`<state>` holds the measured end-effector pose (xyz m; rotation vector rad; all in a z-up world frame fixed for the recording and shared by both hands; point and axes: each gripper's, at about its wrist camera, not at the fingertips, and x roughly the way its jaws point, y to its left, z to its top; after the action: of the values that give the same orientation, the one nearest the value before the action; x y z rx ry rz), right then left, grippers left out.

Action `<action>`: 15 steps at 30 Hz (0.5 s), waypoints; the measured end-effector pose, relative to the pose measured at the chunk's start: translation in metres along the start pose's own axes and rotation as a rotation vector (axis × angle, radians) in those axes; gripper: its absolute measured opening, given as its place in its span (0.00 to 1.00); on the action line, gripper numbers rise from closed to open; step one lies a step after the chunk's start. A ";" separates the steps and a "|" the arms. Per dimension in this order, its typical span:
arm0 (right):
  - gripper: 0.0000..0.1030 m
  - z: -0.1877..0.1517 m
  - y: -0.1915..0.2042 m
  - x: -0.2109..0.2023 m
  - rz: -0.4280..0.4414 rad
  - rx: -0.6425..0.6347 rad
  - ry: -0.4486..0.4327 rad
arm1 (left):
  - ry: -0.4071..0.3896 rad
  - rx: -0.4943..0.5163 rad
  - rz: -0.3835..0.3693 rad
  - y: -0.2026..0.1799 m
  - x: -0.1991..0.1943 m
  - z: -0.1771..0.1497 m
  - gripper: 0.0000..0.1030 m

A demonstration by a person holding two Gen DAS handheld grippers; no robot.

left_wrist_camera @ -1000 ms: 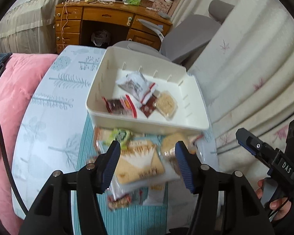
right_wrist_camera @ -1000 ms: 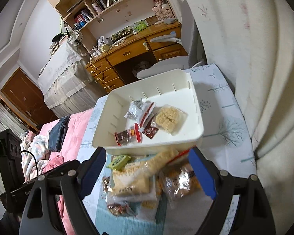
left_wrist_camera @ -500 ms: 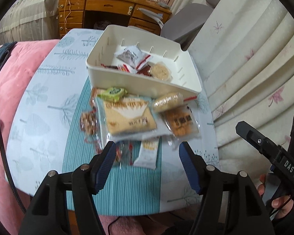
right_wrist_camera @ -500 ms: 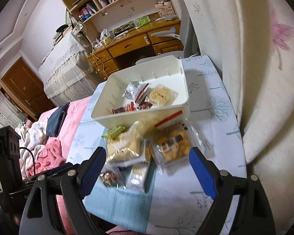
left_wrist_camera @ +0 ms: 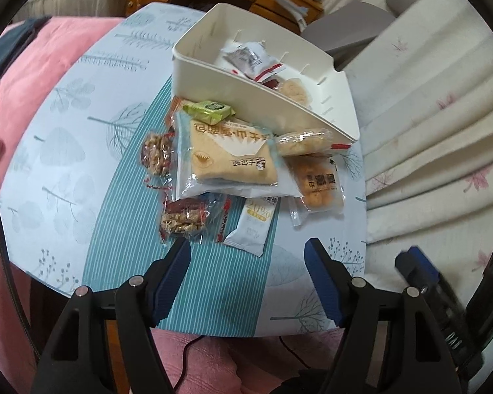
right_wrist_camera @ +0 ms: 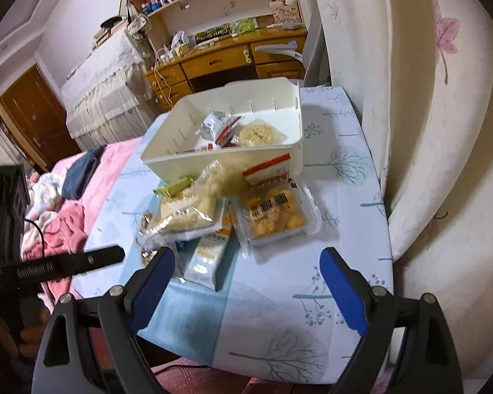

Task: Organize snacks
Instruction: 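Move left tool to the large bread packet while right tool reaches the yellow-printed fish-snack bag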

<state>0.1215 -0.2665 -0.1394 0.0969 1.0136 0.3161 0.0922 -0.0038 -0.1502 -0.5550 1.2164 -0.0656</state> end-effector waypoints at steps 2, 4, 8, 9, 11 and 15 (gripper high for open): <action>0.88 -0.002 -0.001 0.003 -0.022 -0.020 0.010 | 0.009 -0.026 -0.021 0.003 0.005 0.004 0.68; 0.88 -0.005 0.000 0.007 -0.056 -0.052 0.022 | 0.025 -0.055 -0.039 0.006 0.012 0.009 0.68; 0.89 -0.007 -0.001 0.015 -0.091 -0.103 0.049 | 0.048 -0.096 -0.036 0.007 0.026 0.019 0.68; 0.89 -0.006 -0.002 0.019 -0.093 -0.111 0.059 | 0.053 -0.100 -0.036 0.007 0.029 0.021 0.68; 0.89 -0.005 -0.004 0.026 -0.085 -0.116 0.082 | 0.060 -0.111 -0.034 0.008 0.033 0.027 0.68; 0.89 -0.002 -0.004 0.045 -0.099 -0.153 0.131 | 0.084 -0.149 -0.036 0.012 0.045 0.041 0.68</action>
<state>0.1426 -0.2568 -0.1780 -0.1137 1.1163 0.3116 0.1421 0.0067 -0.1847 -0.7103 1.3002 -0.0286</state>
